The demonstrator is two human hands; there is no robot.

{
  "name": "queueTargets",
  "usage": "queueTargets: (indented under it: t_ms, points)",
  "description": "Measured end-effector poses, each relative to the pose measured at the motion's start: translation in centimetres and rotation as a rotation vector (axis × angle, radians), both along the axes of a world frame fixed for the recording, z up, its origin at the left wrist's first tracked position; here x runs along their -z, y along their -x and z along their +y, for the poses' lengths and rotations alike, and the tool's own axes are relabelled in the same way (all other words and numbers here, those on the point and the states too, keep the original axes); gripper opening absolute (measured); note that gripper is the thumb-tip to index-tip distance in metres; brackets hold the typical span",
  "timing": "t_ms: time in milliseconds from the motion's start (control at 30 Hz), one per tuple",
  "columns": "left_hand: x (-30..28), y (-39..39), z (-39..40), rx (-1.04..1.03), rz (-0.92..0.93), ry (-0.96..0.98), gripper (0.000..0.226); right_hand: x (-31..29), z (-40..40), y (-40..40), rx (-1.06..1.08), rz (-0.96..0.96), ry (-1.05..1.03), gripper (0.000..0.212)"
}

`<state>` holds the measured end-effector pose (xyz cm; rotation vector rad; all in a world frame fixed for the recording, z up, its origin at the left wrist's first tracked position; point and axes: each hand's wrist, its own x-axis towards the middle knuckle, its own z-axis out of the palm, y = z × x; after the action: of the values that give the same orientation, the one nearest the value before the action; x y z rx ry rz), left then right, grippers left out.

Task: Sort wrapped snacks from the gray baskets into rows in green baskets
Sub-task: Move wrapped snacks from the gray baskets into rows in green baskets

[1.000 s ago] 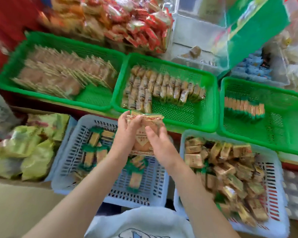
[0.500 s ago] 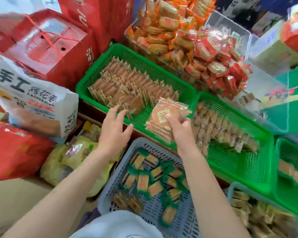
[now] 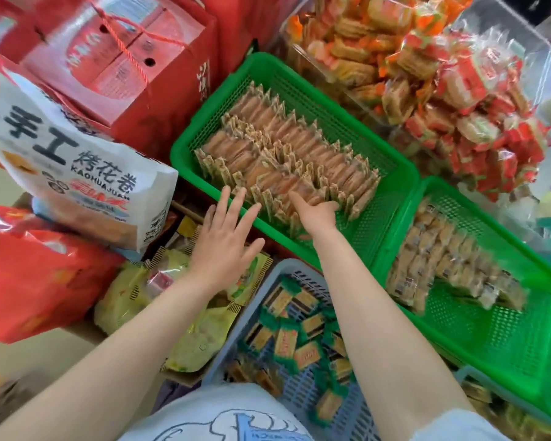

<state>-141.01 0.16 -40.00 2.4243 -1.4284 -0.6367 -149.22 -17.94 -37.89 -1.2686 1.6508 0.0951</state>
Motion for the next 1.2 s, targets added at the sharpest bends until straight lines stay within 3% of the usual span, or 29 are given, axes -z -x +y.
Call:
queueTargets:
  t_ms: [133,233,367,567,733,933,1033,1200]
  points:
    - [0.3,-0.2,0.1,0.017,0.020,0.020,0.066,1.4,-0.4,-0.3,0.084,0.032,-0.059,0.122]
    - [0.0,-0.3,0.1,0.012,0.017,0.025,0.062,1.8,-0.3,-1.0,-0.001,-0.023,-0.029,0.117]
    - [-1.5,-0.6,-1.1,0.005,-0.134,-0.019,0.062,2.2,0.0,-1.5,-0.106,-0.084,-0.007,0.114]
    - [-2.0,-3.7,-6.5,0.008,-0.060,-0.115,0.077,2.7,-0.2,-1.0,-0.132,-0.065,0.004,0.124]
    - [-2.3,-4.4,-8.9,0.113,0.024,-0.189,0.082,3.1,-1.0,0.6,-0.101,-0.095,-0.024,0.091]
    - [-2.1,-4.8,-11.4,0.080,0.163,-0.222,0.081,4.2,-1.2,1.6,-0.054,-0.094,-0.031,0.114]
    - [-2.0,-4.6,-11.6,0.082,0.172,-0.234,0.082,4.6,-1.2,1.4,-0.028,-0.096,-0.008,0.116]
    - [-2.4,-4.2,-9.2,0.042,0.138,-0.070,0.084,5.0,-1.3,0.6,-0.049,-0.167,0.025,0.102]
